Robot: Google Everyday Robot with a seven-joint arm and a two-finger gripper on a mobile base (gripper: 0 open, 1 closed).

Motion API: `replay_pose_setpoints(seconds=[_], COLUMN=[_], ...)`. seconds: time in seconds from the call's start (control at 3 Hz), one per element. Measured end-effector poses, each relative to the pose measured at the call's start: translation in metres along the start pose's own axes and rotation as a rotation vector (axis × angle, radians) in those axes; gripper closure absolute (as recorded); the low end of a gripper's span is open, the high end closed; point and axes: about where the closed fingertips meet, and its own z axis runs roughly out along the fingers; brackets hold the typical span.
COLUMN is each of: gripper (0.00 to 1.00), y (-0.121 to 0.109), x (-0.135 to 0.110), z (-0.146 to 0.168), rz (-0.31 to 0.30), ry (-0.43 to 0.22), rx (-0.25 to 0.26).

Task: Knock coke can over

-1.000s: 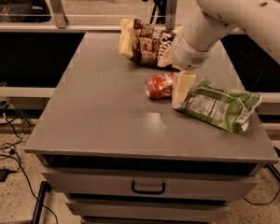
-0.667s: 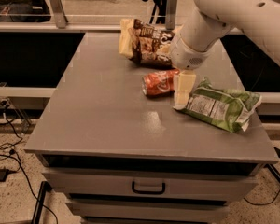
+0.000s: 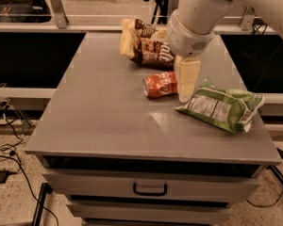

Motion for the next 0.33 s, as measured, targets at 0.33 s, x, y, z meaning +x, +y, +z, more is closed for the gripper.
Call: replay_pose_setpoints(seconds=[0.33], gripper=[0.00], y=[0.0000], x=[0.0000], z=[0.0000], rz=[0.000], ry=[0.000], rx=[0.000])
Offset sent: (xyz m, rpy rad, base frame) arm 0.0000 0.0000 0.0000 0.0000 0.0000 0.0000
